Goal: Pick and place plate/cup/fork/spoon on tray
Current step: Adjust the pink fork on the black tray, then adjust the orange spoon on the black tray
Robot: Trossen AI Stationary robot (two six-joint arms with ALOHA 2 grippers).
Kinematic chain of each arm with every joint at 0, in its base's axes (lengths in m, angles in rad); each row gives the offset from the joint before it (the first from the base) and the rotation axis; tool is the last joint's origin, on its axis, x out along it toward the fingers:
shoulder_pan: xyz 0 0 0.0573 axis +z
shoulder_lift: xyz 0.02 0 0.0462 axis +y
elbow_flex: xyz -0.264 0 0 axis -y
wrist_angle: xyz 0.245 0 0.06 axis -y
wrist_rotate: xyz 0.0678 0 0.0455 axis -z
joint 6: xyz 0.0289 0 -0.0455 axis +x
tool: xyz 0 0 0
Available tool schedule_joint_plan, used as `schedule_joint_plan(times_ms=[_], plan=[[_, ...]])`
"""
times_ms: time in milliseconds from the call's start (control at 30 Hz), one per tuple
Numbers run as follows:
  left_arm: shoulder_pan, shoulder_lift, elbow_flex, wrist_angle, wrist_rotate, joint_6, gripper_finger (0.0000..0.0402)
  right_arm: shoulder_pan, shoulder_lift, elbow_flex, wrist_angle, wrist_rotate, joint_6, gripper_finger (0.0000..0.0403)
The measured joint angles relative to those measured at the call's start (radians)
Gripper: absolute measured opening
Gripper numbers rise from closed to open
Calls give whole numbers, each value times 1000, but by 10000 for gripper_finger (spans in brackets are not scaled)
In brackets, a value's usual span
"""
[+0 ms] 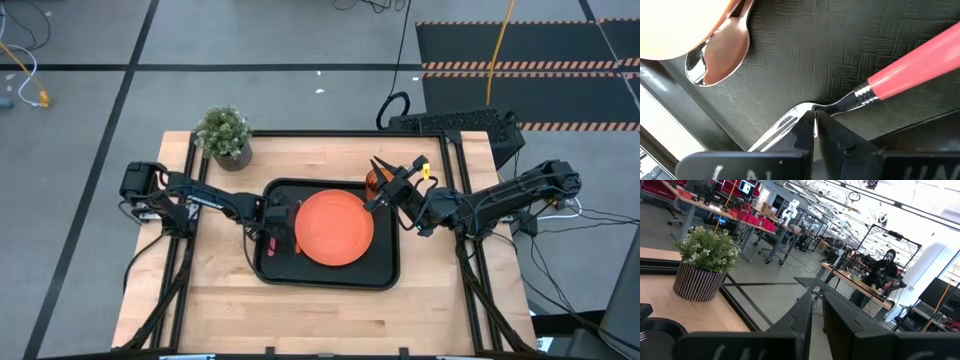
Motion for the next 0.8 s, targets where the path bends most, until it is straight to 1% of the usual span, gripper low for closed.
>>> schedule_joint_plan(times_ms=[267,500,800], plan=[[0,0,10,-7,-3,-3,26,0,0,0,0,0,0,36],[-14,2,78,-29,-25,1,26,0,0,0,0,0,-2,36],[-18,2,85,-45,-29,34,26,0,0,0,0,0,-2,36]])
